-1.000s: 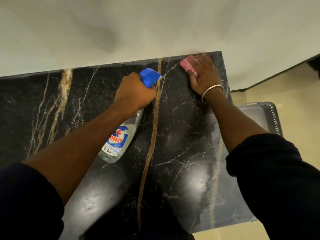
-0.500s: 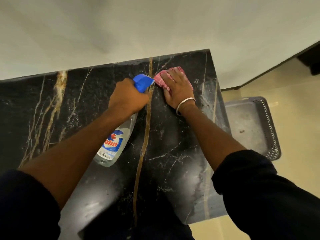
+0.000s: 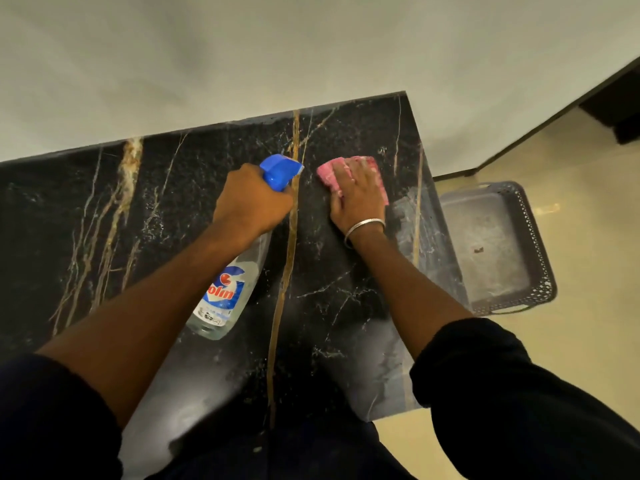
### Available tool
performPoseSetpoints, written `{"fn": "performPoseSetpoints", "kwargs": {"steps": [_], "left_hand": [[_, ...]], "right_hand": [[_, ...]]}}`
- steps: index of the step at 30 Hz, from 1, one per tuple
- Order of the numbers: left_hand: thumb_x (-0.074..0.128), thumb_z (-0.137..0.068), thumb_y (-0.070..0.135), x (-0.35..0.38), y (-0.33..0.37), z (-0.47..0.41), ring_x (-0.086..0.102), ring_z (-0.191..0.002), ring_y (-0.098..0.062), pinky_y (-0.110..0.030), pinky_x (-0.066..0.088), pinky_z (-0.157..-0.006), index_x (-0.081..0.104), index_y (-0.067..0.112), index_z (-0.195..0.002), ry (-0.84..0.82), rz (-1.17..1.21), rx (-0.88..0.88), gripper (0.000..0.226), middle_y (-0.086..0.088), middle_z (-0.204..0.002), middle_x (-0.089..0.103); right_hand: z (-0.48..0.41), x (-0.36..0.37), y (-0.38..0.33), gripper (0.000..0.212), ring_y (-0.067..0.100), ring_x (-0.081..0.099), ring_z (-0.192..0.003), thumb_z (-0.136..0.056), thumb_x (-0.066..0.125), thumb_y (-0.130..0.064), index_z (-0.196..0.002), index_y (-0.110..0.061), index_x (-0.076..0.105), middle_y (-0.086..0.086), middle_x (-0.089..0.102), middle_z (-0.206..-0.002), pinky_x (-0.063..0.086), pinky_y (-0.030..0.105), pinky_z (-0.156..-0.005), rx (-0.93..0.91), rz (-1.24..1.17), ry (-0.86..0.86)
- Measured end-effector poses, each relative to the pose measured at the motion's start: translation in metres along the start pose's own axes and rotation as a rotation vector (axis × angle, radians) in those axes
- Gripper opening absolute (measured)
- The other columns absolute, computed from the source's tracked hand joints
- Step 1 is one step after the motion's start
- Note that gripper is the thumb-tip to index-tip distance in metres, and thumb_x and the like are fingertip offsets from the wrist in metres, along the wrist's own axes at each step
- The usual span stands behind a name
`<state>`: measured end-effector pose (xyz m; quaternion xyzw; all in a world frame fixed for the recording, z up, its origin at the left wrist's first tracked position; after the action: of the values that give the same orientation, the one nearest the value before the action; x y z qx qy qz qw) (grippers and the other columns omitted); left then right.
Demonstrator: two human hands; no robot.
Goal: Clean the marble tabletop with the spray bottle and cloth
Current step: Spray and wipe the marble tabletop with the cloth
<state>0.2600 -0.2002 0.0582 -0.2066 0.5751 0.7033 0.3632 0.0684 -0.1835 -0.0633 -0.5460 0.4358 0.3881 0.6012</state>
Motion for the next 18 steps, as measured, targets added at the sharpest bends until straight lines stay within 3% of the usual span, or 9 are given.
{"fn": "performPoseSetpoints", "kwargs": {"steps": [4, 11, 15, 18], "left_hand": [[0.063, -0.086, 0.022, 0.006, 0.003, 0.01, 0.054, -0.064, -0.014, -0.03, 0.05, -0.067, 0.057, 0.013, -0.095, -0.002, -0.004, 0.005, 0.015, -0.003, -0.071, 0.053], [0.063, -0.087, 0.021, 0.01, 0.011, 0.025, 0.054, -0.064, -0.014, -0.027, 0.049, -0.067, 0.055, 0.014, -0.095, -0.011, 0.004, 0.028, 0.013, -0.001, -0.069, 0.052], [0.064, -0.086, 0.024, 0.016, 0.009, 0.03, 0.055, -0.064, -0.014, -0.03, 0.05, -0.067, 0.057, 0.014, -0.095, -0.009, -0.009, 0.003, 0.016, -0.003, -0.07, 0.054], [0.065, -0.083, 0.028, 0.024, 0.009, 0.033, 0.061, -0.069, -0.023, -0.037, 0.055, -0.071, 0.059, 0.01, -0.097, -0.022, -0.024, -0.025, 0.024, -0.01, -0.076, 0.059]], "right_hand": [[0.014, 0.004, 0.006, 0.057, 0.037, 0.038, -0.141, -0.092, 0.044, -0.033, -0.145, -0.014, 0.048, 0.014, 0.048, -0.148, 0.024, 0.05, -0.12, -0.212, 0.015, -0.073], [-0.002, -0.028, 0.095, 0.056, 0.034, 0.035, -0.14, -0.092, 0.041, -0.033, -0.145, -0.019, 0.04, 0.012, 0.045, -0.148, 0.021, 0.046, -0.122, 0.088, 0.093, 0.056], [0.016, -0.02, 0.066, 0.057, 0.035, 0.022, -0.148, -0.096, 0.045, -0.029, -0.151, -0.018, 0.035, 0.014, 0.033, -0.157, 0.01, 0.044, -0.125, 0.247, 0.026, 0.066], [0.039, -0.005, 0.017, 0.059, 0.034, 0.024, -0.148, -0.093, 0.048, -0.028, -0.151, -0.018, 0.037, 0.014, 0.037, -0.156, 0.009, 0.043, -0.125, 0.124, -0.006, 0.035]]}}
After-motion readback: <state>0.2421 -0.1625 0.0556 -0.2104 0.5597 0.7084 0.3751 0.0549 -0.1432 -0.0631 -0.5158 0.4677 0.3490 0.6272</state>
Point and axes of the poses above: each hand's wrist, its own z-axis away from the middle knuckle, its own x-axis out of the palm, y = z × x, the point moved 5 cm from there along -z, towards the middle knuckle
